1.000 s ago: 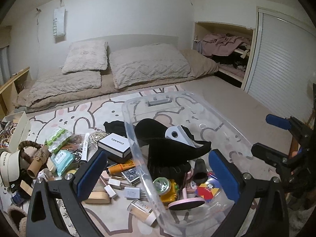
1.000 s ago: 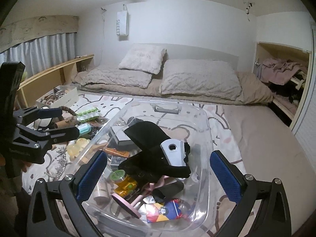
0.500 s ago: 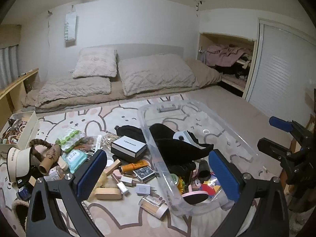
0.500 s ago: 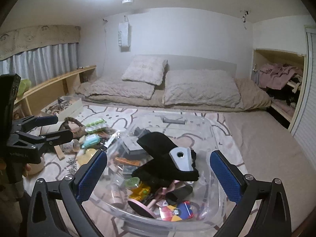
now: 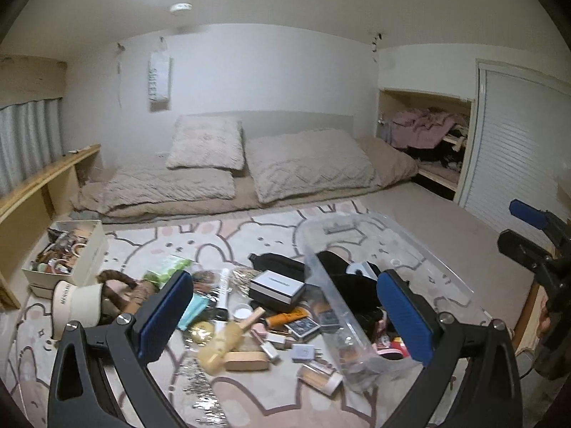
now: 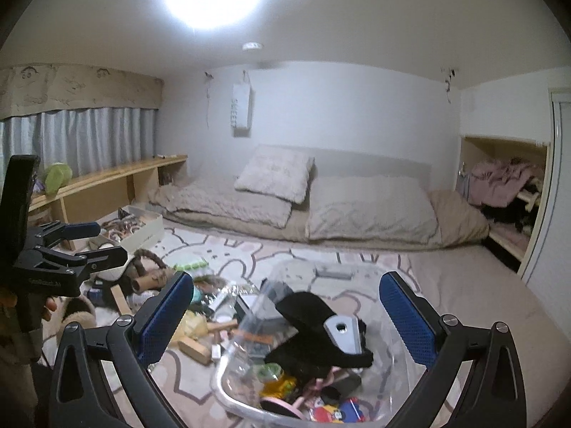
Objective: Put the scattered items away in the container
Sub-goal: 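Lift both open tools out of the container toward the scattered items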
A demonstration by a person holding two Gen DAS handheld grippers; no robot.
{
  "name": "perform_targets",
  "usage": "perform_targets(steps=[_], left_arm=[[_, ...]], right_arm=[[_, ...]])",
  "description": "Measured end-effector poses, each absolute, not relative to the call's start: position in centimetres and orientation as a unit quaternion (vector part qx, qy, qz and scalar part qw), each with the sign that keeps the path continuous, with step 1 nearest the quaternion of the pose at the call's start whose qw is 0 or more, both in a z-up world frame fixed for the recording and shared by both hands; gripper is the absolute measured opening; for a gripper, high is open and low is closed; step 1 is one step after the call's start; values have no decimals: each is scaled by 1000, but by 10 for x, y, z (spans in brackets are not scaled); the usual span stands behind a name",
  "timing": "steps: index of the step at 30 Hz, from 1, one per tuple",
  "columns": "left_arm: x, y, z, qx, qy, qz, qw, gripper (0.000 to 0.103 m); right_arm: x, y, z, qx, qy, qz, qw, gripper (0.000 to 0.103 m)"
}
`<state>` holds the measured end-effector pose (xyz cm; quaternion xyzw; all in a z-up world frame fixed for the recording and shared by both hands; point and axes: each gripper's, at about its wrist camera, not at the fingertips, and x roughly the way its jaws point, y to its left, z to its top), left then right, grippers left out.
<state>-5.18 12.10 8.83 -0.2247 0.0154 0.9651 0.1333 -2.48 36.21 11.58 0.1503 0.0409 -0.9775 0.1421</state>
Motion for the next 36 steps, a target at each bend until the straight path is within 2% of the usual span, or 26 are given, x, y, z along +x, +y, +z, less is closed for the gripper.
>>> perform_targets(steps=[14,29,36], left_arm=[[-28,47,108,-189,8,978,84,103],[-12,2,98,-145,11,988,52,103],[-26,-16,70,-160,3,987,20,103]], right_arm=[[-6,304,138,88,38,-981,168,103],[-6,260,116,68,26,-983,171,103],[-7,228,94,52,39,-992,105,103]])
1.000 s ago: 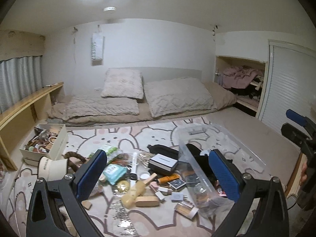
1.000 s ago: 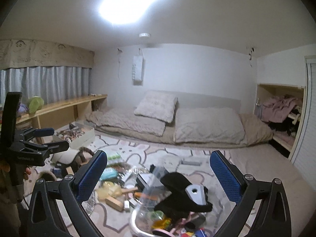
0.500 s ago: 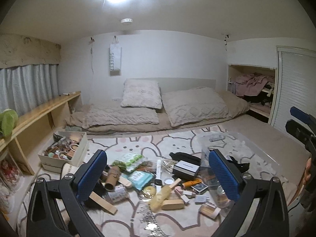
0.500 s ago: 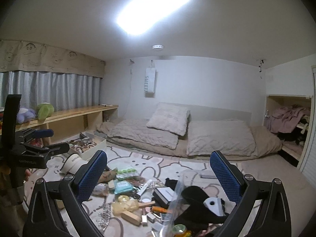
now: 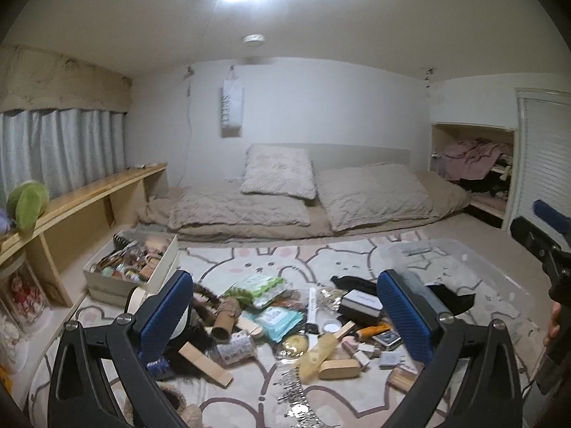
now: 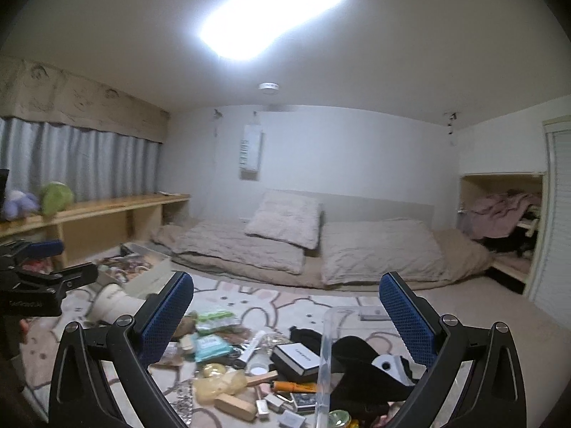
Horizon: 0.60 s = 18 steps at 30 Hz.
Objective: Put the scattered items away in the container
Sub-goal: 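Lift both open tools out of the container toward the scattered items, then move the left tool to the light wooden stick while the right tool approaches the oval wooden lid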
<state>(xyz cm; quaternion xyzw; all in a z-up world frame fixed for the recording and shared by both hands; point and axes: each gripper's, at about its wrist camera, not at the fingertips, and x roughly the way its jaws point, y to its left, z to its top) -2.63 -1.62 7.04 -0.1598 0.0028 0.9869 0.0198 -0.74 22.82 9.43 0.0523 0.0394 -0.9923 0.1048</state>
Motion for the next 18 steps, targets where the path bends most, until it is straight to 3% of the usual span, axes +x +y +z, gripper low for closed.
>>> perform_targets(steps=[18], left_arm=[[-101,-69,-51,-237,-2,965,-116,103]], right_arm=[[-85,166,-30,162,84,-974,135,103]])
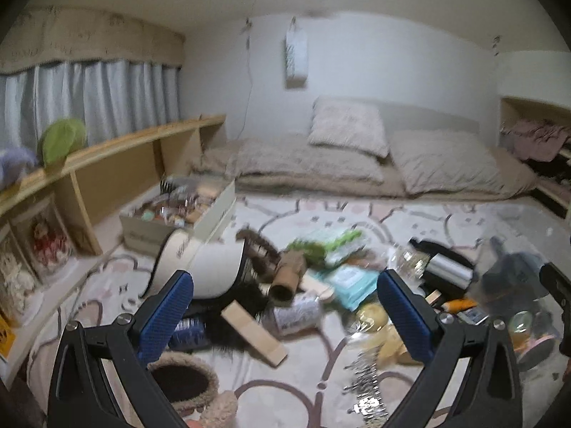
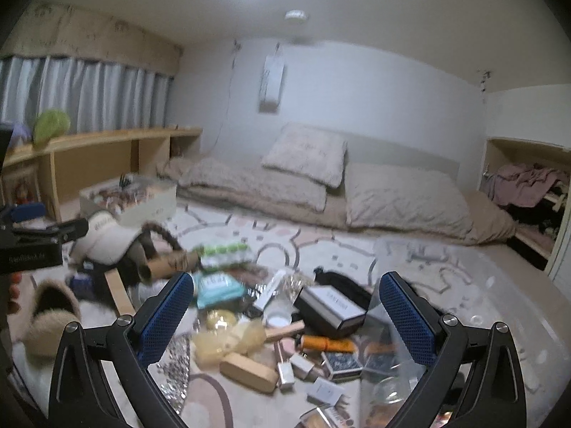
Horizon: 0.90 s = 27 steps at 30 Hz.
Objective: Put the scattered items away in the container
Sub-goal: 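Move the left tool to the light wooden stick while the right tool approaches the oval wooden lid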
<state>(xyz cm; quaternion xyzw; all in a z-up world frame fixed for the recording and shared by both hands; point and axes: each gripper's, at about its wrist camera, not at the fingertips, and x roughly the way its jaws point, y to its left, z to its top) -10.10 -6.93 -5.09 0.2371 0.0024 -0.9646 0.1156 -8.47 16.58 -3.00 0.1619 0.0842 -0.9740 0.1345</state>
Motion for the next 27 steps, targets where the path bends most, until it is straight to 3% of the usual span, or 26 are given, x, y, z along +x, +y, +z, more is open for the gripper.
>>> perform_targets(steps=[10,27], left_arm=[[-145,-88,-112,290,12,-940,180,103],[-211,-105,-200,374,-4,-903,211,103]], right_arm=[[-123,144,-101,212,152,-950,173,103],[-158,143,-170,311,138,-915,214,103]])
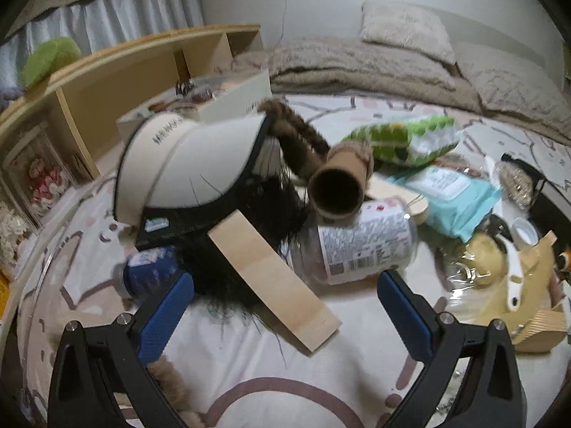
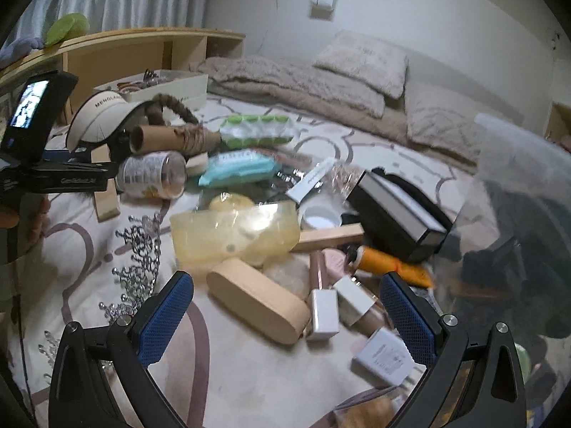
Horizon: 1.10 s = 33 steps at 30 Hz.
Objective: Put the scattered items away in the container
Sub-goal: 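Move the left tool to the light wooden stick while the right tool approaches the oval wooden lid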
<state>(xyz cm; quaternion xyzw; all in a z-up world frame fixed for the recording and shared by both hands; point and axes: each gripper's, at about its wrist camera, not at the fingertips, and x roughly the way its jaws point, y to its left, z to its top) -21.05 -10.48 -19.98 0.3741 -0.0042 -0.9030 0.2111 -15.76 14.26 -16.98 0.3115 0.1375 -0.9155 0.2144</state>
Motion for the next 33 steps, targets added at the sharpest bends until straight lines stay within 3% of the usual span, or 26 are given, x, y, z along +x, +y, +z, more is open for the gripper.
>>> perform_targets(steps=[9,22,27,33], left_arm=[[-231,-111,-229,412,-4,-883,223,103],[-232,-110,-254,446,-103,-853,252,103],[-217,-116,-251,455,-151,-838,260,103],[-190,-138,-244,436,-198,-820,313,103]], right_arm=[[-165,126,-190,347,156,-898,222,103],[-184,149,-213,412,87,-881,215,103],[-178,152,-195,390,41,-877,278,103],[-177,133,-200,369,77,-865,331,103]])
